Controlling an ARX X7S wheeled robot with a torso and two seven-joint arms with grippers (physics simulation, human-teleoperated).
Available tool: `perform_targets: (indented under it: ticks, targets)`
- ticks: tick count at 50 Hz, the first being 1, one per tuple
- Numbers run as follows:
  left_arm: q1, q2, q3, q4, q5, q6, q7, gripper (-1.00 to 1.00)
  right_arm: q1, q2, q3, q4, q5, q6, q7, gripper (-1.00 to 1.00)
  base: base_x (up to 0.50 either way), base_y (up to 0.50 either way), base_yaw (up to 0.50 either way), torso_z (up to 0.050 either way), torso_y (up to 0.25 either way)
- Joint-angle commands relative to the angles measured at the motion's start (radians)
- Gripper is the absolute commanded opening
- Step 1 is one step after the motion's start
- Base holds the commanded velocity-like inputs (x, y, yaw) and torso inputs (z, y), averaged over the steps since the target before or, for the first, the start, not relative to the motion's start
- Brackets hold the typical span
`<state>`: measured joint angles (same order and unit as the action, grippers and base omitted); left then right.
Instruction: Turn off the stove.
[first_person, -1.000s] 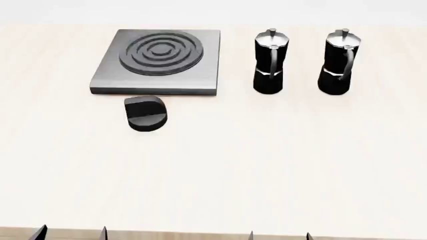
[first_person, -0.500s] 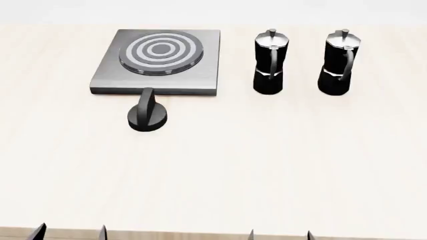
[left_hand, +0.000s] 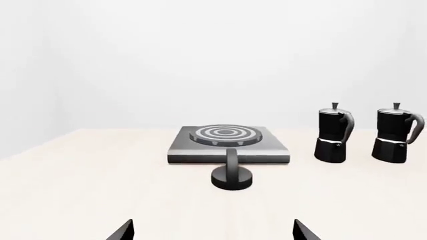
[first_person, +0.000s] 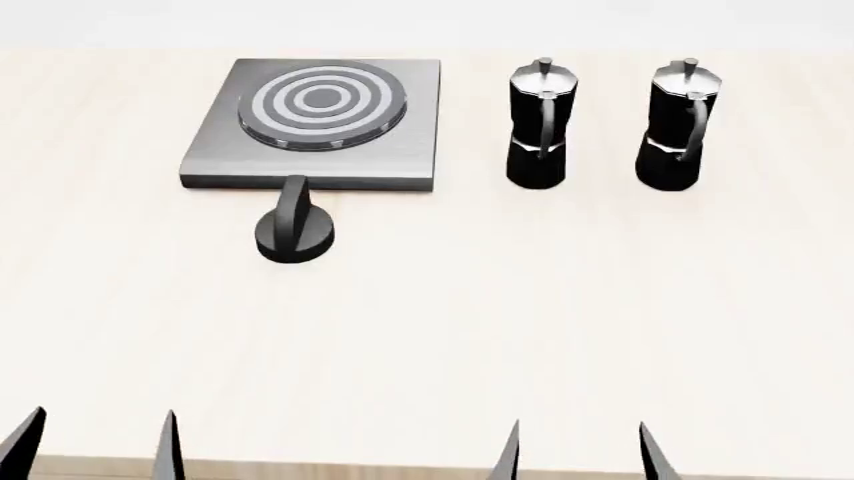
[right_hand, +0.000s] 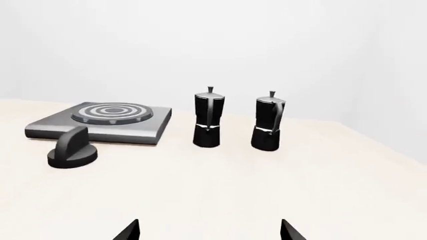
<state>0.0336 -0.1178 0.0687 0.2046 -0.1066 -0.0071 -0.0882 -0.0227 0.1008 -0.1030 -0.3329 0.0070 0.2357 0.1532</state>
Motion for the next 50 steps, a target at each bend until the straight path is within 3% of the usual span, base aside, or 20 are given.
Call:
perform_targets:
  ticks: [1, 28, 50]
  targets:
    - [0.007, -0.031, -0.013, 0.140, -0.052, -0.086, -0.013, 1.00, -0.012, 0.020, -0.021, -0.159, -0.021, 0.077, 0.033, 1.00, 0.00, 0.00, 0.00, 0.000, 0.000]
    - [0.021, -0.085, -0.087, 0.494, -0.182, -0.267, -0.080, 1.00, -0.025, 0.058, -0.066, -0.405, -0.071, 0.197, 0.074, 1.00, 0.00, 0.00, 0.00, 0.000, 0.000]
    - [0.045, -0.112, -0.110, 0.557, -0.233, -0.260, -0.088, 1.00, -0.036, 0.079, -0.079, -0.461, -0.072, 0.194, 0.095, 1.00, 0.00, 0.00, 0.00, 0.000, 0.000]
